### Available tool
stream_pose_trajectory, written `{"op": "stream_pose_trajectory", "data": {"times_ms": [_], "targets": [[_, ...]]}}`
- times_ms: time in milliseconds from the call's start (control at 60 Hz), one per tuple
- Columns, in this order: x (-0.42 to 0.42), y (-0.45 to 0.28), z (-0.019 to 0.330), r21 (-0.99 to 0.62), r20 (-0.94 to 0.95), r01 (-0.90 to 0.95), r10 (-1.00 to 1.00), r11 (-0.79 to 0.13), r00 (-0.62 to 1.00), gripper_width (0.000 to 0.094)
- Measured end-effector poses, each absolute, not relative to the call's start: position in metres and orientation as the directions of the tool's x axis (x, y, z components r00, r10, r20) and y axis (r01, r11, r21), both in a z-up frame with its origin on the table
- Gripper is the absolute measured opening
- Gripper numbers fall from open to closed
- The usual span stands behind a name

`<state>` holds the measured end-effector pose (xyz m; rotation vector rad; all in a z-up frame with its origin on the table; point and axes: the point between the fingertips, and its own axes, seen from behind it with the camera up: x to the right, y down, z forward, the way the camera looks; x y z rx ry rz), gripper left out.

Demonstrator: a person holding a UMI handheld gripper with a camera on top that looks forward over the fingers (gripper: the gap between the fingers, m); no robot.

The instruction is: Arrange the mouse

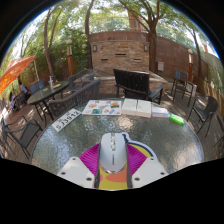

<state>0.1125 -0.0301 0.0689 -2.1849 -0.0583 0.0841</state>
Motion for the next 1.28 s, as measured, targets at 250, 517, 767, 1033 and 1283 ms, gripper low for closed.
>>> {"op": "stream_pose_trajectory", "data": {"times_ms": [250,517,767,1033,1283], "targets": [[0.148,-0.052,-0.013,-0.719,-0.024,0.021,0.054,-0.695,0.998,0.0563],[0.145,-0.082,0.077,-0.790,0.017,0.041,0.045,-0.612,0.999,0.0863],[0.134,-0.166,0.162,-0.839,0.079,0.070,0.007,-0.539,0.997,0.0871],[0.116,-0.240,0.199,-0.847,0.121,0.102,-0.003,-0.521,0.993,0.0856],[0.112,-0.263,0.202,-0.842,0.113,0.081,-0.027,-0.533,0.993,0.0856]]}}
